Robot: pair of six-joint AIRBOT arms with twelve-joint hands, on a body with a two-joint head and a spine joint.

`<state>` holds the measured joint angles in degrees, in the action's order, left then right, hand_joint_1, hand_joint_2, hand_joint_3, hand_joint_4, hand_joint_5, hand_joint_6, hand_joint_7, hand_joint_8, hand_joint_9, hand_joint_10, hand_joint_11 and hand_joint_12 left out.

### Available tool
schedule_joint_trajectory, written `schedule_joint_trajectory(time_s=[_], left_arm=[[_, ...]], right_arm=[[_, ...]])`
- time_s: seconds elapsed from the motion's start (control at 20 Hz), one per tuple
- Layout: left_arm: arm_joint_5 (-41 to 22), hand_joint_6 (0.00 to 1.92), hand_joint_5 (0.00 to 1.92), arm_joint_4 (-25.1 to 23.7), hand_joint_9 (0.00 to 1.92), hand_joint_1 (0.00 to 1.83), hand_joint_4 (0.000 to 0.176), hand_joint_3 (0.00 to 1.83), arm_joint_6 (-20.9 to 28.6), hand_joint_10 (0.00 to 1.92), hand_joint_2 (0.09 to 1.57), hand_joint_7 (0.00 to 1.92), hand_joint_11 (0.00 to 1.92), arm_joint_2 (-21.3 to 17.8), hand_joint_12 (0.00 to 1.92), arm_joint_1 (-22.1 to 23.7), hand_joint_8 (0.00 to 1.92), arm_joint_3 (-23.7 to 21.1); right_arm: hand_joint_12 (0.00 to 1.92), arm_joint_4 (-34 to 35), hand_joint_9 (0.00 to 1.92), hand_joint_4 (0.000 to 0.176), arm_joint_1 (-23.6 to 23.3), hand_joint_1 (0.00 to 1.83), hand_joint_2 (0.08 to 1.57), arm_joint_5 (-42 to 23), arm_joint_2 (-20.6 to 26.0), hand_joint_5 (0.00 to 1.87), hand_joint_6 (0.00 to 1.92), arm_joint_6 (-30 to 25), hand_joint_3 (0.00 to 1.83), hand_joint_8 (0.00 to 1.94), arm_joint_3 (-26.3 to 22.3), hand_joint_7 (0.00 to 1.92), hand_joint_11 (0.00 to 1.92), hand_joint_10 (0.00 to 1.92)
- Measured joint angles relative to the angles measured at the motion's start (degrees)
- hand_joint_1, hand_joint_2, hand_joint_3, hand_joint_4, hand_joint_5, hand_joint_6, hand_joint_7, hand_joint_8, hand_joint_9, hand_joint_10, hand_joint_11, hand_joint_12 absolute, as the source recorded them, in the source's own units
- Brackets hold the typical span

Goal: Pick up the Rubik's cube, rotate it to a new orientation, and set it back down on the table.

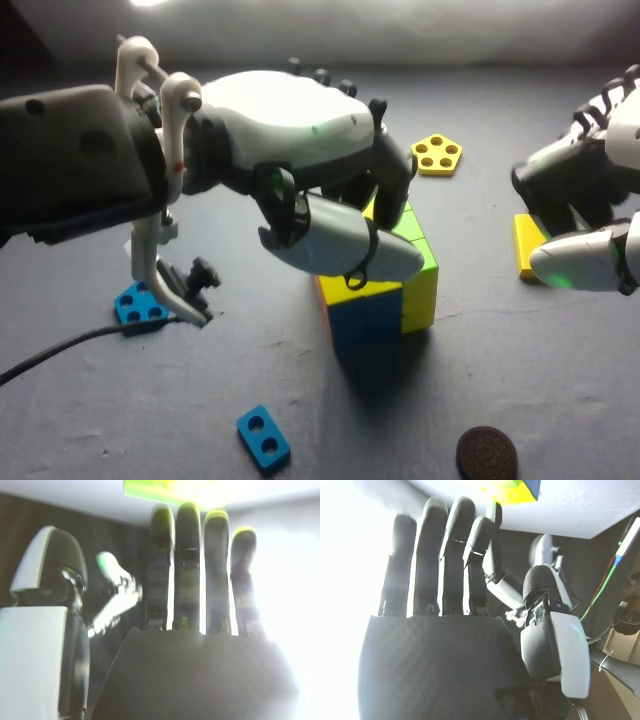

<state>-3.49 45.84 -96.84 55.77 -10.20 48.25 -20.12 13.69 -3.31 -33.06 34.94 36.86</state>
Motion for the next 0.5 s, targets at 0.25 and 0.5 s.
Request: schedule_joint_trajectory(time_s=[0.25, 0.5], left_arm=[[0.52, 1.57, 0.67, -2.58, 0.85, 0.36, 0.0, 0.0, 0.0, 1.92, 1.25, 0.86, 0.71, 0.0, 1.92, 2.86, 1.78, -0.46], [1.31, 1.54, 0.68, -3.02, 0.87, 0.39, 0.0, 0.0, 0.0, 1.92, 1.25, 0.87, 0.76, -0.11, 1.92, 3.61, 1.77, -0.46]], right_arm=[[1.92, 0.0, 0.81, 0.0, 0.07, 0.08, 1.32, -0.02, -0.35, 0.71, 1.64, 0.74, 0.0, 1.73, 0.0, 0.95, 0.68, 1.91], [1.92, 0.0, 0.85, 0.0, 0.07, 0.09, 1.32, -0.04, -0.35, 0.7, 1.66, 0.74, 0.0, 1.77, 0.0, 0.94, 0.73, 1.92]])
